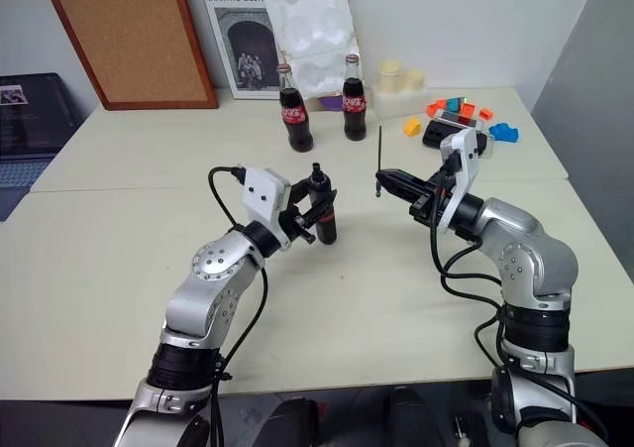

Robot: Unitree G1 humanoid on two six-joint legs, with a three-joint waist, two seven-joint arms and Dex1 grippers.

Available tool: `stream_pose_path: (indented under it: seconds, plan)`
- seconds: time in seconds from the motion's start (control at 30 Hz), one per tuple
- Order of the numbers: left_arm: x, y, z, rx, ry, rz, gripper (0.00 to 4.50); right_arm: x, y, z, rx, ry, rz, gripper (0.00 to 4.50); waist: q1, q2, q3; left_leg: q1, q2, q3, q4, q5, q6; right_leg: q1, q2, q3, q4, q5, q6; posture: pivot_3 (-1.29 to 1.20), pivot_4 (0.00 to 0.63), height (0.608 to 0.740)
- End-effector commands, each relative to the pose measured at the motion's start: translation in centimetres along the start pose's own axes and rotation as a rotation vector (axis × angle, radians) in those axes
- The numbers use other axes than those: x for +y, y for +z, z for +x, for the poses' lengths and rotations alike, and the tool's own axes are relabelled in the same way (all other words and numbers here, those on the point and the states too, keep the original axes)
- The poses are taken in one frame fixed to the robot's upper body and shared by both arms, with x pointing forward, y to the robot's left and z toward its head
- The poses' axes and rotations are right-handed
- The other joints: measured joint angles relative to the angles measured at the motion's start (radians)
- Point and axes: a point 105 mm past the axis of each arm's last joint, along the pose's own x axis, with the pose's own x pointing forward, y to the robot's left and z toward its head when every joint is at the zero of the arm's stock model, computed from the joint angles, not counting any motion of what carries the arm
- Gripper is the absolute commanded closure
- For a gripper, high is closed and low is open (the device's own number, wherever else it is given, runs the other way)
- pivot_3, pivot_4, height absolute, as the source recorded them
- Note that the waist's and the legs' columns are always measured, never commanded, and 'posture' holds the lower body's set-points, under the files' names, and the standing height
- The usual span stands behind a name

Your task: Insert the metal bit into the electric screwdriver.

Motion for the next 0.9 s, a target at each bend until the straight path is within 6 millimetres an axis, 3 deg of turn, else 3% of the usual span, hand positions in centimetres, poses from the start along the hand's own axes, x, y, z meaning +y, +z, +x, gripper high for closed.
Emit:
stream_pose_path:
  seconds: [0.03, 0.17, 0.47, 0.73, 0.9]
  plan:
    - [-0.7, 2.3, 0.1, -0.086, -0.065, 0.016, 2.84, 1.2, 1.6, -0.1, -0.043, 0.048, -0.055, 4.50, 0.000, 0.000, 0.000, 0.000, 0.000, 0.000, 0.000, 0.000, 0.000, 0.000, 0.000, 0.000, 0.000, 0.000, 0.000, 0.00, 0.150, 0.740]
    - [-0.9, 3.2, 0.2, -0.101, -0.120, -0.003, 2.84, 1.4, 1.7, -0.1, -0.034, 0.069, -0.066, 4.50, 0.000, 0.000, 0.000, 0.000, 0.000, 0.000, 0.000, 0.000, 0.000, 0.000, 0.000, 0.000, 0.000, 0.000, 0.000, 0.00, 0.150, 0.740]
    - [-1.2, 3.0, 0.3, -0.098, -0.110, -0.014, 2.84, 1.6, 2.5, 0.3, -0.060, 0.072, -0.092, 4.50, -0.001, 0.000, 0.000, -0.001, 0.000, 0.000, 0.000, 0.000, 0.000, 0.000, 0.000, 0.000, -0.001, 0.000, 0.000, 0.00, 0.150, 0.740]
    - [-0.8, 3.1, 0.7, -0.118, -0.007, 0.001, 2.84, 1.8, 4.0, 1.3, -0.126, 0.024, -0.163, 4.50, 0.000, 0.000, 0.000, -0.001, 0.000, 0.000, 0.000, 0.000, 0.000, -0.001, 0.000, 0.000, -0.001, 0.000, 0.000, 0.00, 0.150, 0.740]
    - [-0.8, 2.2, 1.2, -0.102, 0.102, 0.011, 2.84, 2.5, 6.0, 3.3, -0.223, -0.038, -0.244, 4.50, -0.001, 0.000, 0.000, -0.001, 0.000, 0.000, 0.000, 0.000, 0.000, -0.001, 0.000, 0.001, -0.001, 0.000, 0.000, 0.00, 0.150, 0.740]
